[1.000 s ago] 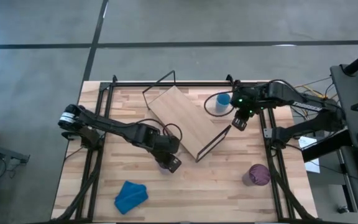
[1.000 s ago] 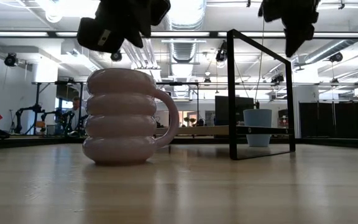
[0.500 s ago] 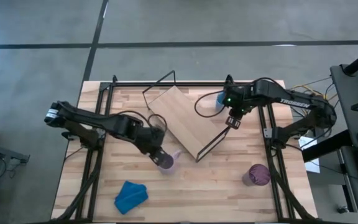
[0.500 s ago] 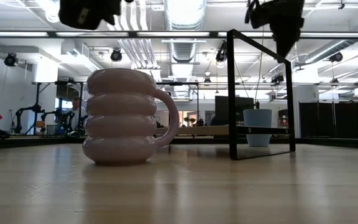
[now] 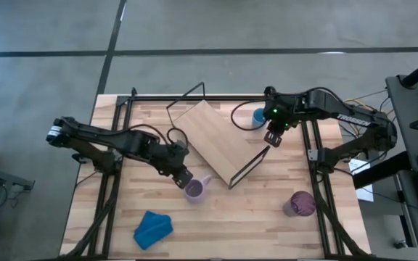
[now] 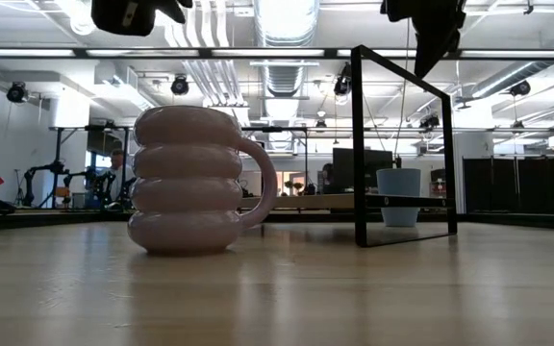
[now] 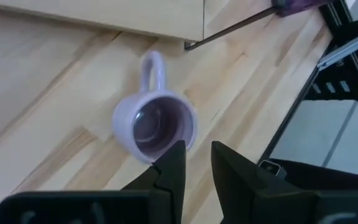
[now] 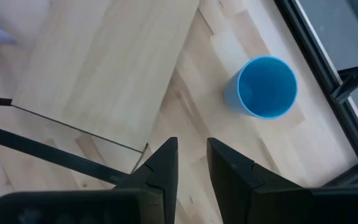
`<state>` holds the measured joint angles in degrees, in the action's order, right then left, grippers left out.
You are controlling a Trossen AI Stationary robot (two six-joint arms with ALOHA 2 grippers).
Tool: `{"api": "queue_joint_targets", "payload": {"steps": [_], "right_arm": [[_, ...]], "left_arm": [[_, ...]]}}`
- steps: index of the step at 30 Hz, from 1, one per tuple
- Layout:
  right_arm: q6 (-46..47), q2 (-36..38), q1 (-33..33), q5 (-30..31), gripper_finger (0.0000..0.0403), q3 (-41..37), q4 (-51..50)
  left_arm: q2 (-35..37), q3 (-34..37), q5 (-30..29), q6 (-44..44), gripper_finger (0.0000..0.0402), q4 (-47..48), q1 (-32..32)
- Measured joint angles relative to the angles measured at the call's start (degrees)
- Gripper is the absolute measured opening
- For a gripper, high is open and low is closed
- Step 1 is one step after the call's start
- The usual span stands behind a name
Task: Stack small to large cups/mugs on shelf
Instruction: Put the blue cup on the shelf
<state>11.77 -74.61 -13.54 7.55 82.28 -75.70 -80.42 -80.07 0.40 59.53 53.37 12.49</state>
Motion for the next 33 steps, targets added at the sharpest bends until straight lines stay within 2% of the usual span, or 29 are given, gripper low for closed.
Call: {"api": "queue_joint_targets", "payload": {"steps": [8, 11, 13, 20, 27, 33], "right_arm": [[-1.3, 0.2, 0.0, 0.0, 0.0080, 1.2, 0.1], [-2.3, 0.2, 0.0, 0.0, 0.0080, 1.3, 0.1], [-2.4, 0.2, 0.0, 0.0, 0.0080, 1.3, 0.1], [-1.8, 0.2, 0.0, 0.0, 0.0080, 1.3, -0.2], [-1.7, 0.3, 0.0, 0.0, 0.0080, 1.3, -0.3], [-1.7, 0.3, 0.0, 0.0, 0.0080, 1.3, -0.3]], "left_arm": [[-2.3, 0.9, 0.0, -0.8, 0.0062, -10.7, 0.0], [-3.1, 1.0, 7.1, -8.7, 0.0062, -12.9, -0.7], [-2.8, 1.1, 9.8, -10.2, 0.0062, -12.1, -0.8], [-0.1, 0.8, 0.3, -9.8, 0.0062, -14.3, -1.8], [5.5, 0.8, -1.5, -17.4, 0.0062, -21.9, -3.1], [9.9, 0.9, -4.1, -25.2, 0.0062, -23.0, -3.3]]}}
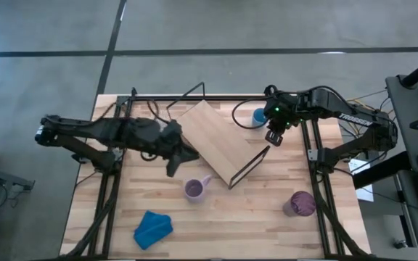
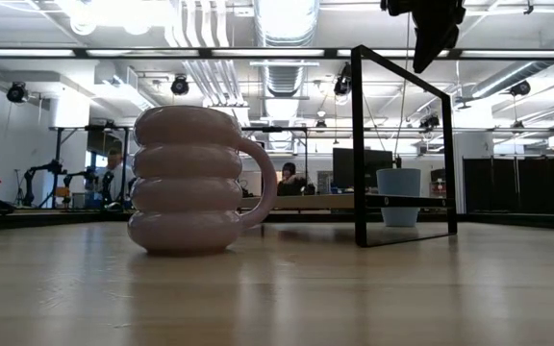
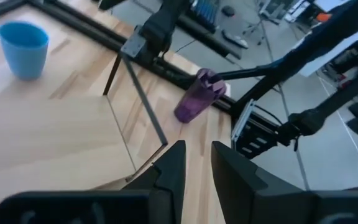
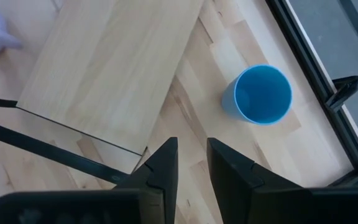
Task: Stack small to large cups/mugs on shelf
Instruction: Put the blue cup on the shelf
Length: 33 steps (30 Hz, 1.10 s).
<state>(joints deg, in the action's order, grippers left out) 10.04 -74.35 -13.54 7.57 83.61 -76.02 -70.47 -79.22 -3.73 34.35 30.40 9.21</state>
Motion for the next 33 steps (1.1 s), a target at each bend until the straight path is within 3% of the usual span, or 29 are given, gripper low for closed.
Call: {"api": "queue_joint_targets", "payload": {"steps": [11, 22, 28, 33], "right_arm": [[0.4, 0.0, 0.0, 0.0, 0.0080, 0.0, 0.5], [0.6, 0.0, 0.0, 0.0, 0.0080, 0.0, 1.6], [0.9, 0.0, 0.0, 0.0, 0.0080, 0.0, 1.7], [0.9, 0.0, 0.0, 0.0, 0.0080, 0.0, 1.7]], "left_arm": [[2.1, 0.0, 0.2, -0.3, 0.0062, 0.0, 0.0], [-4.2, 0.0, 0.4, -0.1, 0.0062, 0.0, 0.0], [-7.5, 0.1, 3.3, 11.0, 0.0062, 0.0, 0.0], [-8.7, 0.1, 4.1, 13.3, 0.0062, -0.1, -0.2]]}}
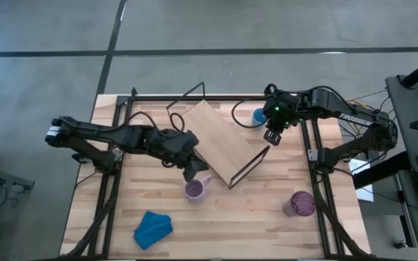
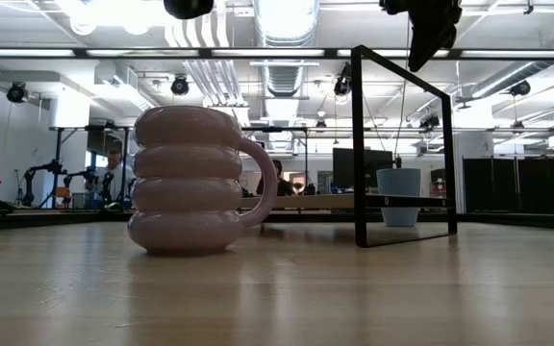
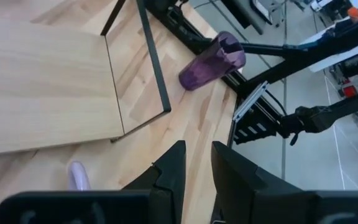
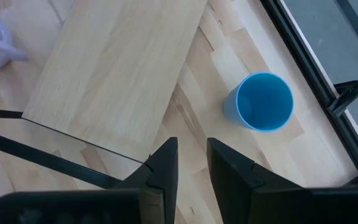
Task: Stack small to large cups/mugs on shelf
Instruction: Put the blue cup on the shelf
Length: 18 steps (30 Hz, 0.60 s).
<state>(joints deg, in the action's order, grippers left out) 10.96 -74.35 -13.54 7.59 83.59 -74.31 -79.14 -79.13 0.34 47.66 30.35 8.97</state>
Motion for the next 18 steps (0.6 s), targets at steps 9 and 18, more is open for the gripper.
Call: {"api": "queue_joint_targets", "payload": {"steps": [9, 18], "right_arm": [[-2.4, -0.3, 0.0, 3.0, 0.0080, 0.0, -0.4], [-1.6, -5.3, -0.3, 1.6, 0.0080, 0.0, -6.0]], "left_arm": [[3.0, 0.0, 0.0, 0.0, 0.0062, -4.9, 0.0], [4.7, 0.0, 0.0, 0.0, 0.0062, -6.0, 0.0]]}}
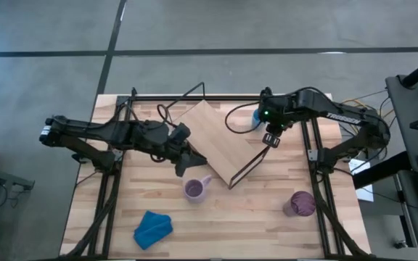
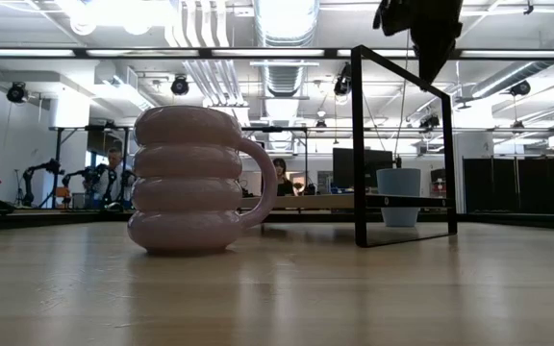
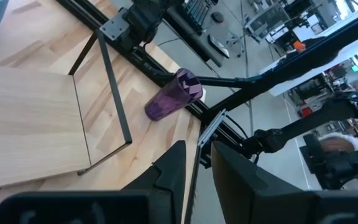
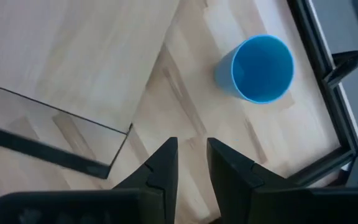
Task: Stack small to large cups/mugs on shelf
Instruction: Put the blue cup on the shelf
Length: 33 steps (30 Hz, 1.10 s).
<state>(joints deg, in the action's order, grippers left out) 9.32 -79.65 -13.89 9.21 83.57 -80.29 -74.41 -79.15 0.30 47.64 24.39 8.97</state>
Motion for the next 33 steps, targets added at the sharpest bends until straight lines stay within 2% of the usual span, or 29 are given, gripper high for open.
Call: {"api": "queue_joint_targets", "payload": {"steps": [9, 33], "right_arm": [[-0.3, -2.8, 0.0, -0.1, 0.0080, 2.2, -1.8], [0.3, -2.9, 0.0, -0.3, 0.0080, 2.3, -0.1]], "left_arm": [[0.4, 0.0, 0.2, 0.0, 0.0062, 0.1, 0.0], [1.8, 0.0, 1.1, 0.0, 0.0062, 0.1, 0.0]]}}
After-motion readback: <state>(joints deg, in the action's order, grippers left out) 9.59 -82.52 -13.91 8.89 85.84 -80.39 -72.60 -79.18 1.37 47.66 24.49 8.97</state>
